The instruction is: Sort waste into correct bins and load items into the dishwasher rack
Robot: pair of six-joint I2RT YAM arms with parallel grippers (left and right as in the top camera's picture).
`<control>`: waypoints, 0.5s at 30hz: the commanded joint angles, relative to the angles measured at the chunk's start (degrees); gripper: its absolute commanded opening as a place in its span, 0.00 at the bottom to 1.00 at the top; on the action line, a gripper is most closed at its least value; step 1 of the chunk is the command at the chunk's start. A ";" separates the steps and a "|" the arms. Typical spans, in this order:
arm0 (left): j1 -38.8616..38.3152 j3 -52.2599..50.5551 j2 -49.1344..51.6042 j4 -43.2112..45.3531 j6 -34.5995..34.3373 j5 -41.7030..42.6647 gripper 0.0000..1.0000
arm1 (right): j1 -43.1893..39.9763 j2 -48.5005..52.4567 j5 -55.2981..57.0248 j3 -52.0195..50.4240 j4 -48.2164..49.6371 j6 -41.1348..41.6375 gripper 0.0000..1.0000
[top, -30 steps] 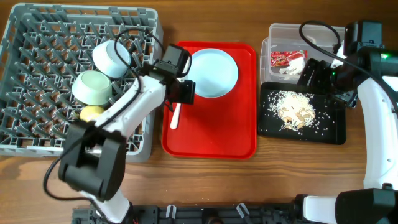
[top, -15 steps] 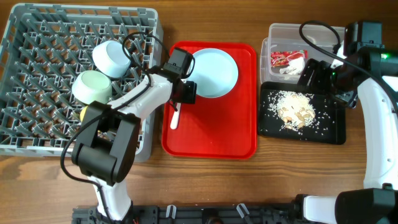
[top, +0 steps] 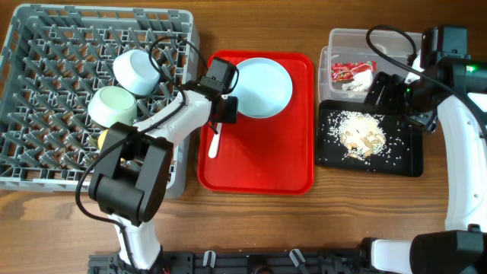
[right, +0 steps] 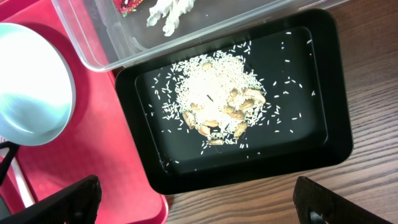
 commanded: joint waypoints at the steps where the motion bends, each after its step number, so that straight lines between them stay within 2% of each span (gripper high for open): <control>1: -0.11 0.04 1.09 -0.04 -0.20 -0.55 0.49 | -0.13 -1.29 -0.04 0.26 -0.15 -0.72 1.00; 15: -0.24 0.04 3.91 -1.20 -0.22 -0.04 0.51 | -0.13 -1.29 -0.02 0.26 -0.37 -0.74 1.00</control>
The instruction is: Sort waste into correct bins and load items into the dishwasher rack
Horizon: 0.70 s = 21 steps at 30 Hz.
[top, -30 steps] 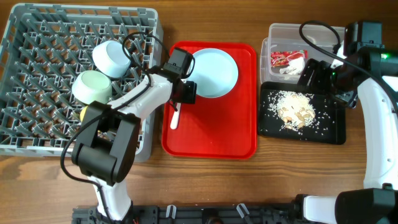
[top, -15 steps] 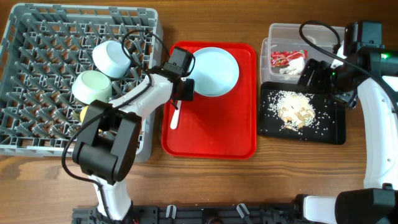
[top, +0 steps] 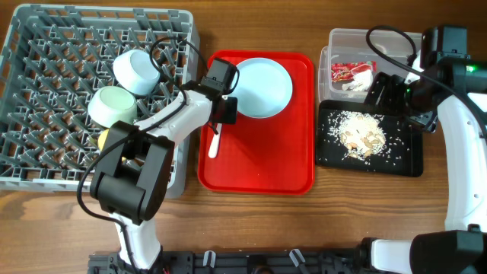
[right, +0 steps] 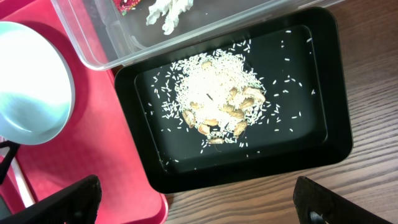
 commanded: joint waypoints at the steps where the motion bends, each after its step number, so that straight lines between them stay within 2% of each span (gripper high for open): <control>1: -0.24 -0.17 3.26 -0.98 -0.17 0.33 0.51 | -0.13 -1.29 -0.02 0.26 -0.20 -0.72 1.00; 3: -0.22 -0.17 3.26 -1.14 -0.15 0.31 0.48 | -0.13 -1.29 -0.02 0.26 -0.20 -0.72 1.00; 5: -0.22 -0.17 3.26 -1.14 -0.15 0.31 0.36 | -0.13 -1.29 -0.02 0.26 -0.20 -0.72 1.00; 7: -0.22 -0.17 3.26 -1.22 -0.15 0.31 0.30 | -0.13 -1.29 -0.02 0.26 -0.22 -0.74 1.00; 16: -0.22 -0.15 2.58 -2.56 -0.15 0.31 0.25 | -0.13 -1.29 -0.02 0.26 -0.28 -0.74 1.00; 21: -0.22 -0.15 -1.84 -3.15 -0.15 0.31 0.25 | -0.13 -1.29 -0.02 0.26 -0.28 -0.79 1.00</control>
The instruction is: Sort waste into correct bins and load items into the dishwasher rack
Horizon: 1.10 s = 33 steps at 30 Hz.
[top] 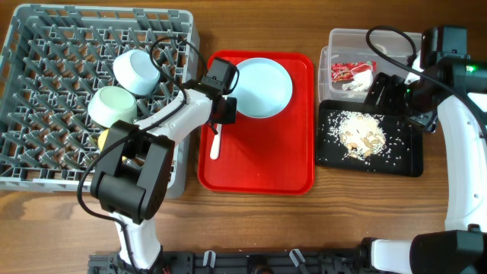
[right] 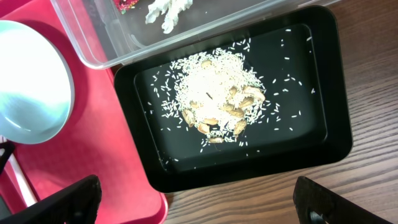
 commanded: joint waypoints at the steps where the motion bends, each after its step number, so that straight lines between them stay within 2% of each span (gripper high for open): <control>1: -0.22 -0.74 -3.13 -1.64 -0.15 0.68 0.25 | -0.13 -1.29 -0.02 0.26 -0.09 -0.76 1.00; 11: 0.46 -0.74 -17.49 -7.37 -0.11 -0.96 0.27 | -0.13 -1.29 -0.02 0.26 -0.09 -0.76 1.00; 20: 9.01 -0.74 -29.99 -8.48 0.76 -1.64 0.27 | -0.13 -1.29 -0.02 0.26 -0.07 -0.76 1.00; 22: 10.25 -0.74 -30.36 -8.48 0.76 -0.35 0.26 | -0.13 -1.29 -0.02 0.26 -0.07 -0.74 1.00; 25: 10.71 -0.76 -29.40 -8.63 0.74 6.38 0.26 | -0.13 -1.29 -0.04 0.26 -0.09 -0.72 1.00; 27: 10.08 -0.76 -28.13 -8.70 0.72 8.66 0.33 | -0.13 -1.29 -0.04 0.26 -0.11 -0.70 1.00; 28: 9.57 -0.76 -27.17 -8.79 0.72 9.57 0.41 | -0.13 -1.29 -0.04 0.26 -0.09 -0.72 1.00; 33: 6.03 -0.76 -20.39 -9.27 0.72 10.60 0.42 | -0.13 -1.29 -0.04 0.26 -0.09 -0.72 1.00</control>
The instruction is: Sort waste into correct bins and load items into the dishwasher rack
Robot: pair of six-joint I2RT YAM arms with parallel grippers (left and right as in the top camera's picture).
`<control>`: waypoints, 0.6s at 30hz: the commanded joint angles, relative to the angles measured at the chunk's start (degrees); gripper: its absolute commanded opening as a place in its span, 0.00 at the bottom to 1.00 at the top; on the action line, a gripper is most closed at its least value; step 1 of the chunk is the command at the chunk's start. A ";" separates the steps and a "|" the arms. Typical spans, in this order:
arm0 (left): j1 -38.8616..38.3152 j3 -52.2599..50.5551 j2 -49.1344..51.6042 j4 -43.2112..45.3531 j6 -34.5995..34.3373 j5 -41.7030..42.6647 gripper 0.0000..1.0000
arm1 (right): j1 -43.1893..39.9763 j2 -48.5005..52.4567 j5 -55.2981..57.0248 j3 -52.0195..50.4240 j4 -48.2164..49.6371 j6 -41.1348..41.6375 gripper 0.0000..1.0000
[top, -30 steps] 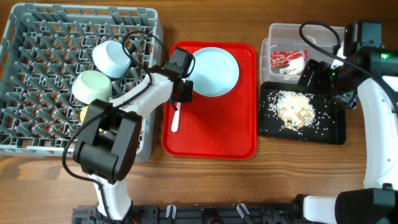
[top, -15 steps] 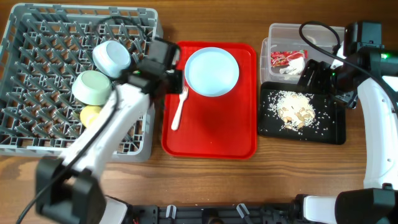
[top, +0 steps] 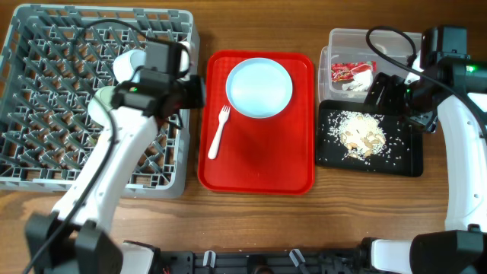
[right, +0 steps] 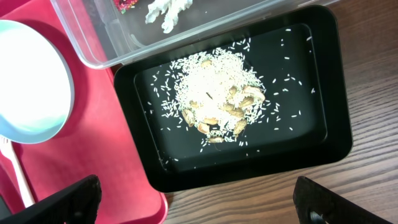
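A white plastic fork lies on the red tray, below and left of a light blue plate. The plate also shows at the left of the right wrist view. The grey dishwasher rack holds a white bowl and a pale cup, both partly hidden by my left arm. My left gripper hangs over the rack's right edge, apart from the fork; its jaws are too dark to read. My right gripper stands open over the black tray.
The black tray holds a heap of rice and food scraps. Behind it a clear plastic bin contains a red wrapper and crumpled white paper. Bare wooden table lies along the front.
My left arm has left the fork on the red tray and now reaches over the rack's right side. The fork and plate lie fully in view. The right arm has not moved.
At all three earlier moments my left gripper stood at the fork's head beside the plate, with the fork barely shifting. Now that gripper is back over the rack and the fork stays on the tray. My right gripper has stayed open above the black tray throughout.
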 commanded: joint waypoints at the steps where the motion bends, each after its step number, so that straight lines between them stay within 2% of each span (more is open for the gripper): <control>1: -3.15 -0.15 6.54 -0.39 0.33 3.32 0.43 | -0.13 -1.29 -0.04 0.26 -0.04 -0.72 1.00; 9: -6.78 -0.15 18.82 1.55 0.37 2.64 0.44 | -0.13 -1.29 -0.02 0.26 -0.07 -0.74 1.00; 18: -6.95 -0.15 24.17 5.05 0.59 -1.03 0.45 | -0.13 -1.29 -0.04 0.26 -0.07 -0.74 1.00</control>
